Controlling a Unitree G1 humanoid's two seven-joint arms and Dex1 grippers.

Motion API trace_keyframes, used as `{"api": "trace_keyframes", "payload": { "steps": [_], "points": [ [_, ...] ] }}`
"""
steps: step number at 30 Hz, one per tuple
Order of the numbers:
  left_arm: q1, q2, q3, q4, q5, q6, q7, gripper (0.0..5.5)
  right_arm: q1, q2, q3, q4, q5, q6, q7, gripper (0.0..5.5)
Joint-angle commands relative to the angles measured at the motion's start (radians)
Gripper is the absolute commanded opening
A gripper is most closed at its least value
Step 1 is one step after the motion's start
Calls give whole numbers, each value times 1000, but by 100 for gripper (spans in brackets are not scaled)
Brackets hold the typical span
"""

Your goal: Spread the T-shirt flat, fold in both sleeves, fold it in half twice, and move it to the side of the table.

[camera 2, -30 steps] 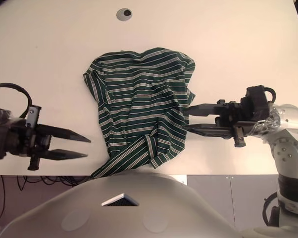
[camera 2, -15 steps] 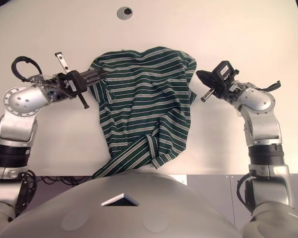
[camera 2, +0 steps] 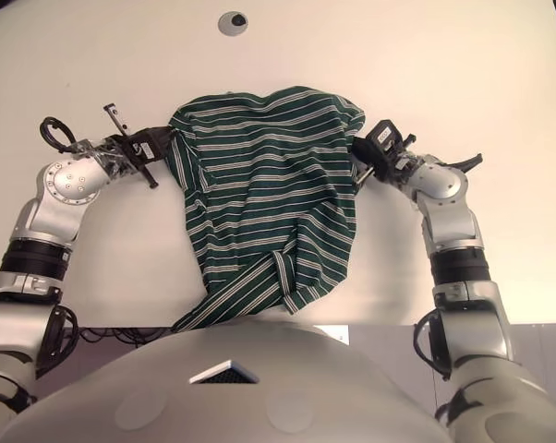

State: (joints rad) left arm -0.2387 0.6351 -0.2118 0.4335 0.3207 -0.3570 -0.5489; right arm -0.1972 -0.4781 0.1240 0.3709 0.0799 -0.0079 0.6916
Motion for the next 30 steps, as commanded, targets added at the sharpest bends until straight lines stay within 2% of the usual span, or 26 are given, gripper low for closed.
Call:
{"api": "trace_keyframes", "payload": {
  "steps": [1,8,14,19,25,30],
  "points": [
    [30,19,-39,33,26,22,-38,3,-29,13,-14,17,4,2,8,1],
    [37,35,-82,39,39,62,-94,3,-46,10,24,58,-38,38,15,1],
    [27,143,-145,16,118,107,-195,3,-138,-13,107,94,-116,160,68,1],
    [-4,194,-110,-21,106,115,-180,3,-175,-65,177,170,-218,203,91,1],
    [-8,255,-72,-42,90,126,-179,3,-230,-117,160,289,-254,191,52,1],
    [-18,257,-49,-27,84,114,-150,3,-246,-110,161,354,-265,143,10,1]
  ]
}}
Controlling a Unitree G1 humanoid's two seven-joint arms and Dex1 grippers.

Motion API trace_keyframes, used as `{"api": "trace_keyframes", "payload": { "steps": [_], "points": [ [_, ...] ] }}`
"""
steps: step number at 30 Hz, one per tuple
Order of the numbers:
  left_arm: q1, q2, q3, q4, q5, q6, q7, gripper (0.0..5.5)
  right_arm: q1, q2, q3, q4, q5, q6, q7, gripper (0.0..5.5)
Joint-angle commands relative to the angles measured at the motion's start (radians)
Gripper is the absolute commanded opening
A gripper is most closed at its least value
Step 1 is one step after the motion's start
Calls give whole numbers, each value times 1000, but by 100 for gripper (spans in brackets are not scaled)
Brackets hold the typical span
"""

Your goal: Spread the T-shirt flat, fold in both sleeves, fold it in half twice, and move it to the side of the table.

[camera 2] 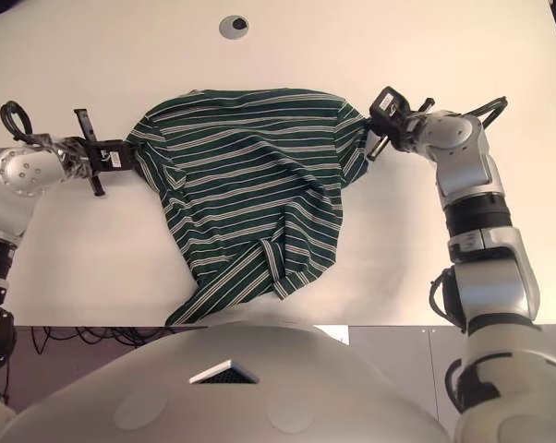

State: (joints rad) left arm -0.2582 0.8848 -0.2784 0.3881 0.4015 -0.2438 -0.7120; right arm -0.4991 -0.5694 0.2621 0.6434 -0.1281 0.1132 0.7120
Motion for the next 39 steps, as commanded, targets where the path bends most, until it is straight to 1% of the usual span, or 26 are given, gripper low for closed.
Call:
{"api": "trace_keyframes", "payload": {
  "steps": [1,5,8,14,17,19,23,26,30,31,36,37,39],
  "points": [
    [-5,3,22,21,0,-4,22,3,58,-14,20,79,-54,8,-21,1],
    [-25,-12,40,36,-9,-28,64,3,68,0,-8,57,-24,-54,-48,1],
    [-53,-39,65,45,-30,-49,109,3,82,22,-60,9,27,-129,-66,1],
    [-59,-47,81,86,-54,-102,129,3,85,37,-125,-46,72,-184,-106,1],
    [-55,-103,76,44,-130,-102,72,3,66,58,-167,-72,99,-212,-137,1],
    [-50,-127,57,34,-143,-91,41,3,67,71,-181,-105,111,-225,-142,1],
    [-50,-157,34,53,-137,-77,16,3,98,87,-182,-202,116,-229,-138,1],
    [-46,-193,52,33,-203,-38,-18,3,132,104,-171,-277,118,-205,-124,1],
    [32,-210,81,-119,-344,69,-112,60,186,135,-135,-339,105,-158,-125,0],
    [57,-210,91,-165,-374,95,-125,83,195,143,-126,-348,105,-146,-126,0],
    [209,-190,158,-429,-501,229,-155,148,204,194,-67,-294,72,-110,-133,0],
    [236,-188,173,-482,-526,265,-153,168,200,201,-64,-280,68,-106,-137,0],
    [294,-178,183,-560,-540,311,-153,168,195,209,-65,-257,70,-100,-145,0]
  ]
}}
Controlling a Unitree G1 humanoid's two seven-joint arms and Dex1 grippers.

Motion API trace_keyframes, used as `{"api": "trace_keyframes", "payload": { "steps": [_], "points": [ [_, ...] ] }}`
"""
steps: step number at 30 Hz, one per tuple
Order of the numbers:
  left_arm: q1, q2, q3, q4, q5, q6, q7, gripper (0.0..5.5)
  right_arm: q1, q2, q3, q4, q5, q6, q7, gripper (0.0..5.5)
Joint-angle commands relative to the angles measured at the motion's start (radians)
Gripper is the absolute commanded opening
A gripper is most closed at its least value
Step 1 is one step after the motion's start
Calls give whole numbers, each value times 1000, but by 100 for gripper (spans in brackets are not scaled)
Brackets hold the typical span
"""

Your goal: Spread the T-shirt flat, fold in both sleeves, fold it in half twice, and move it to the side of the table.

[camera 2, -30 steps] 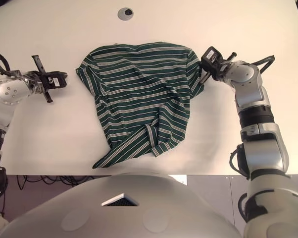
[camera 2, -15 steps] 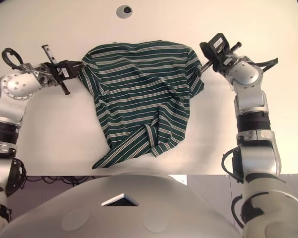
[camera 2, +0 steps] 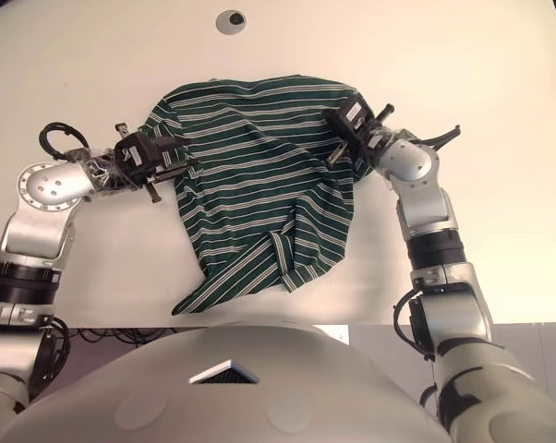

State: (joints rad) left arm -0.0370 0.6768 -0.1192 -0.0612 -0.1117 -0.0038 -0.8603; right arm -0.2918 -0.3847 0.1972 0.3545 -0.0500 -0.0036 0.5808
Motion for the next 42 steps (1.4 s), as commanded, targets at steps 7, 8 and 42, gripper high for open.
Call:
{"api": "trace_keyframes", "payload": {
  "steps": [7,8,42],
  "points": [
    [87,14,1,-104,17,100,25,168,-19,27,-6,61,-3,17,-15,0],
    [82,9,-7,-98,16,102,20,168,-17,27,-6,63,-2,15,-14,0],
    [224,-20,223,24,-119,10,60,2,-55,7,-27,256,-53,44,-120,0]
  ]
}}
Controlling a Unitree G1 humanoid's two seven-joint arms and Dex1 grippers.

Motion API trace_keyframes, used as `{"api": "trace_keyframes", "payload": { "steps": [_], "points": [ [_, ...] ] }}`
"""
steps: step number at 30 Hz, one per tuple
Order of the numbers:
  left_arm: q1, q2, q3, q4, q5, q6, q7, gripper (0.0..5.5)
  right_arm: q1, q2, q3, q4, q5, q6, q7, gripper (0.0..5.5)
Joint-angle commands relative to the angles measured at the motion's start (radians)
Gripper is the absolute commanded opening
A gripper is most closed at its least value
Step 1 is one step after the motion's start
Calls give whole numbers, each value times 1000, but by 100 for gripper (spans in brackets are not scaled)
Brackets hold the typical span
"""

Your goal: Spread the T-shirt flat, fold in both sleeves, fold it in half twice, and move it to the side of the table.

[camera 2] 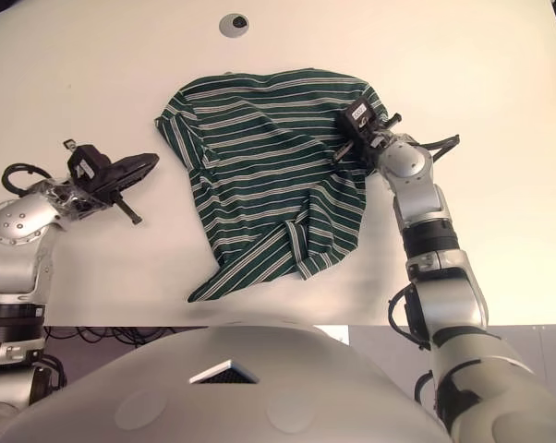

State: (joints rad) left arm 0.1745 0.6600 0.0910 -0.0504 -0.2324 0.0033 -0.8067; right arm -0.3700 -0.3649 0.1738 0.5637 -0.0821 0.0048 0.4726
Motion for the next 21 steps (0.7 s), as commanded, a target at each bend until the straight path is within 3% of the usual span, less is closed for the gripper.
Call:
{"api": "trace_keyframes", "payload": {
  "steps": [1,5,11,18,21],
  "points": [
    [5,-5,10,21,5,2,8,2,24,-11,-8,51,-18,37,-11,0],
    [-33,-23,-34,10,5,28,-1,29,22,1,-5,62,-16,36,-4,0],
    [-78,-103,-170,-24,29,106,10,133,35,4,5,51,-20,39,7,0],
    [-157,-160,-206,27,59,158,61,233,47,1,6,31,-20,50,12,0],
    [-186,-179,-239,71,94,147,73,233,48,4,10,28,-22,54,13,0]
  ]
}}
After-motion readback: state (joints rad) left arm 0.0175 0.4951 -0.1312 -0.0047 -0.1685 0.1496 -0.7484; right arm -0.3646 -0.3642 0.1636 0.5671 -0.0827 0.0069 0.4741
